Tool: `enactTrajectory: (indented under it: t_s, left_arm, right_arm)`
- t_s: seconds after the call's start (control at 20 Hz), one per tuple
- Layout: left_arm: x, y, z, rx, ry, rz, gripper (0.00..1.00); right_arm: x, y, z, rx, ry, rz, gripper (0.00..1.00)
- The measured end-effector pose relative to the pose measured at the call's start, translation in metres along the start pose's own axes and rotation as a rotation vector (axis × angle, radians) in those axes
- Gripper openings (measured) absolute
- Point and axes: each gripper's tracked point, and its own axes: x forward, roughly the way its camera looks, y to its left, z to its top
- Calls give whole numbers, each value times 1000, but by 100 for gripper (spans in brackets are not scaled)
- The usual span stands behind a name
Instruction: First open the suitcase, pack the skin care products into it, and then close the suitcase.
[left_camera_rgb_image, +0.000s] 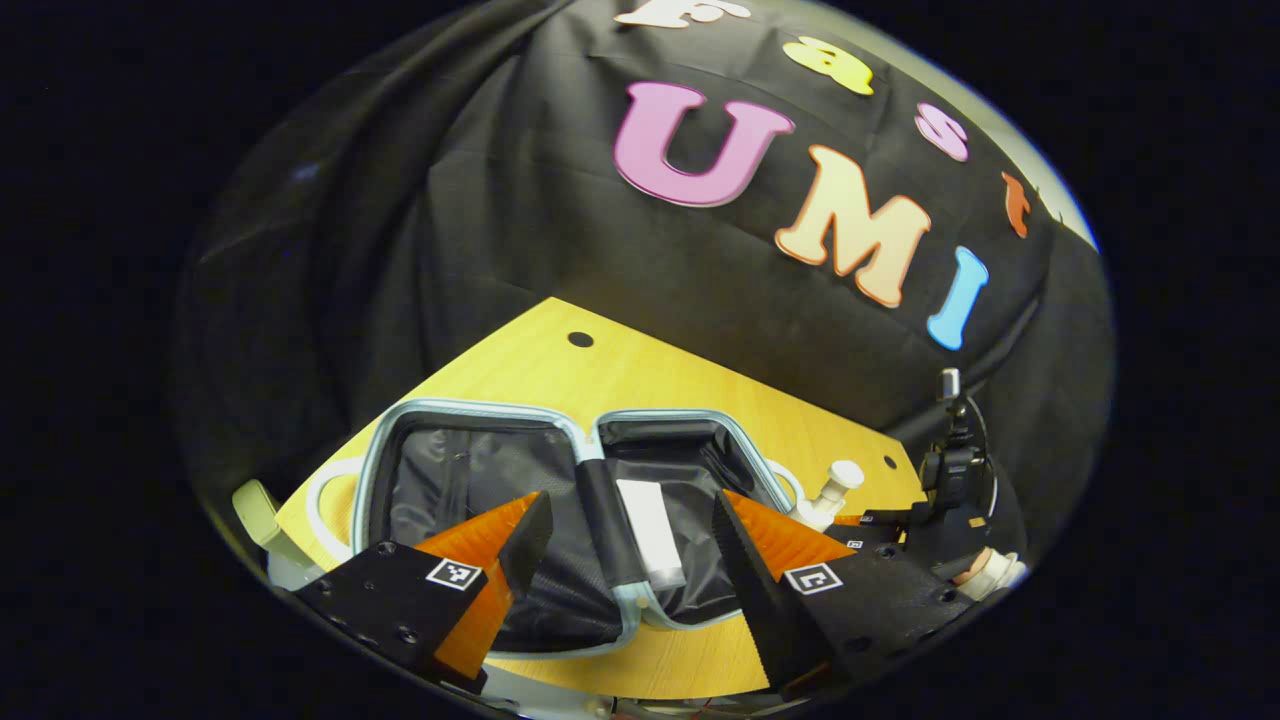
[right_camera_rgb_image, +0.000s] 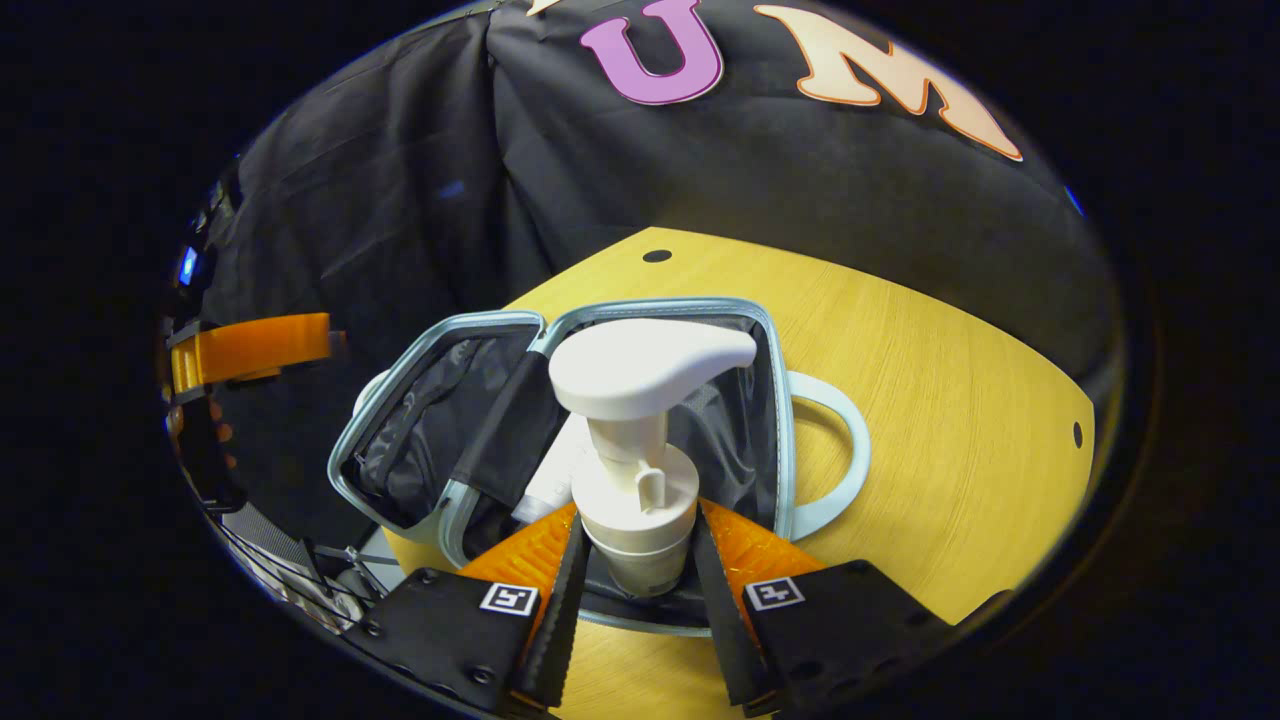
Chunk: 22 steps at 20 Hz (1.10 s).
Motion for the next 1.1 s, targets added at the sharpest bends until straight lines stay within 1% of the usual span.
enactTrajectory:
  t_s: [0.05, 0.1, 0.25, 0.4, 0.5, 0.65, 0.7, 0.75, 0.85, 0.9, 0.95, 1.1]
  left_arm:
    - [-7, 12, -1, -21, -13, 24, 94]
    - [-14, 24, -3, -40, -25, 43, 94]
    - [-34, 61, -4, -99, -59, 100, 94]
    - [-48, 103, -4, -151, -103, 162, 94]
    - [-55, 127, -4, -198, -129, 187, 94]
    - [-57, 156, -6, -273, -178, 197, 94]
    - [-55, 169, -10, -293, -187, 213, 99]
    - [-52, 179, -14, -314, -193, 221, 94]
    - [-47, 198, -16, -365, -210, 233, 94]
    - [-45, 208, -17, -395, -220, 236, 94]
    - [-41, 219, -18, -428, -235, 237, 94]
    - [-20, 251, -32, -458, -230, 264, 94]
  right_arm:
    - [3, 0, -1, -7, 4, -7, 59]
    - [8, 0, -2, -15, 4, -10, 62]
    - [14, 3, 3, -29, -28, -19, 66]
    - [3, 7, 9, -52, -101, -34, 100]
    - [-18, 16, 21, -42, -205, -20, 100]
    - [-69, 23, 36, -40, -374, -22, 99]
    - [-88, 23, 35, -54, -411, -32, 100]
    - [-106, 24, 33, -66, -443, -40, 100]
    - [-142, 27, 28, -72, -491, -56, 100]
    - [-157, 28, 25, -59, -510, -65, 97]
    - [-173, 28, 22, -39, -524, -73, 99]
    - [-209, 18, 17, 35, -560, -129, 99]
